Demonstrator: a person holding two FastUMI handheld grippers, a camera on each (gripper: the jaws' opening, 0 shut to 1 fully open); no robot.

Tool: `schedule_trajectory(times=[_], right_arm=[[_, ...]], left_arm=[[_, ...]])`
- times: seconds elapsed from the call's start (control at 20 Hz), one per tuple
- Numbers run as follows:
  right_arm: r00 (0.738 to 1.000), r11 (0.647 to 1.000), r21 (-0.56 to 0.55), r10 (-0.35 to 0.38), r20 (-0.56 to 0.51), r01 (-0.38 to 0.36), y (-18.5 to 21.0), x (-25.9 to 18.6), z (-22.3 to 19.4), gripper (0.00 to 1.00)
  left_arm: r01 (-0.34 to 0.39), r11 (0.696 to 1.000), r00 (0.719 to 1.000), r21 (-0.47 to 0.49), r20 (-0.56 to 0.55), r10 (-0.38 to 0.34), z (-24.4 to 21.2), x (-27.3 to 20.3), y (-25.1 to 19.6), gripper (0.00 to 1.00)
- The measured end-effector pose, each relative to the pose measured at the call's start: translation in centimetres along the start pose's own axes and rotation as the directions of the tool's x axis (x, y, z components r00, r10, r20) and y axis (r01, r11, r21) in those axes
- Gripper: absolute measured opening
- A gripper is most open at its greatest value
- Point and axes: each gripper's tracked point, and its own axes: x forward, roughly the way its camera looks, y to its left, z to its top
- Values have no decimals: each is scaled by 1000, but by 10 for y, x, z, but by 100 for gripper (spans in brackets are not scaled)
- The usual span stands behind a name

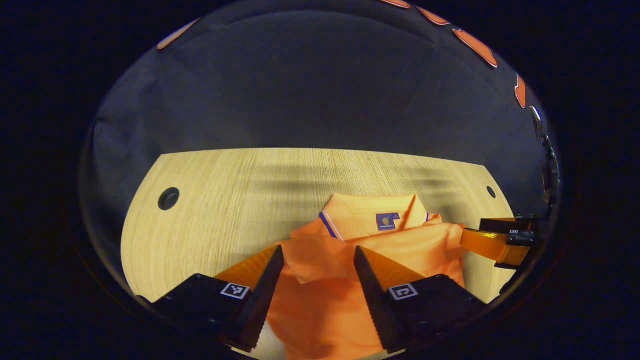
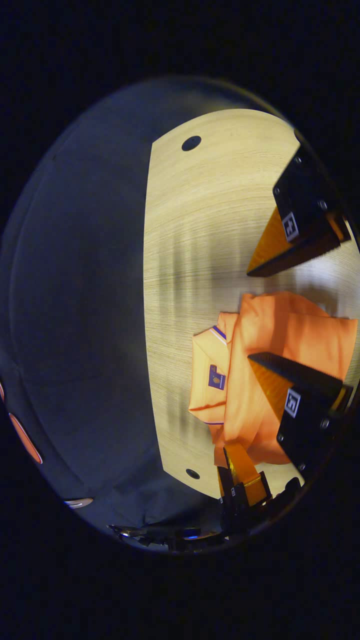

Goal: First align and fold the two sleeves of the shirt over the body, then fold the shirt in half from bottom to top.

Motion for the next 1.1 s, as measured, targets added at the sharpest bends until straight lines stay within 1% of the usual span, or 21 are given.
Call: schedule_trajectory(times=[0.05, 0.1, 0.2, 0.25, 0.4, 0.55, 0.65, 0.75, 0.85, 1.0, 1.1], right_arm=[[1000, 1000, 2, 0, 10, 0, 0, -4, 3, 99], [1000, 1000, 1, 0, 23, 0, -1, -8, 7, 99], [998, 1000, -8, -14, 54, 14, 5, -21, 14, 99], [998, 1000, -14, -17, 66, 18, 5, -27, 17, 99], [996, 999, -30, -21, 88, 23, 8, -49, 23, 99], [990, 1000, -30, 4, 140, 0, 19, -76, 37, 99], [982, 999, -34, -2, 191, 8, 19, -98, 47, 99], [969, 999, -37, -5, 247, 15, 21, -123, 59, 99], [954, 1000, -30, 5, 298, 4, 26, -149, 67, 99], [931, 1000, -17, 15, 366, -9, 32, -192, 75, 99], [910, 1000, -25, 10, 415, 0, 35, -222, 77, 99]], left_arm=[[-44, 999, 999, 7, 33, 43, 8, -2, 9, 87], [-59, 998, 996, 10, 67, 59, 17, -5, 14, 100], [-54, 998, 993, 14, 106, 52, 31, -21, 13, 100], [-58, 998, 991, 20, 121, 55, 35, -25, 13, 99], [-74, 997, 982, 15, 173, 70, 48, -43, 16, 100], [-97, 995, 967, -10, 237, 97, 66, -75, 27, 100], [-129, 991, 948, -18, 292, 129, 79, -101, 39, 100], [-135, 991, 924, -23, 359, 134, 93, -130, 43, 99], [-151, 988, 898, -26, 414, 148, 104, -159, 49, 99], [-143, 989, 870, -32, 473, 141, 113, -202, 49, 99], [-143, 989, 853, -31, 503, 139, 116, -230, 47, 99]])
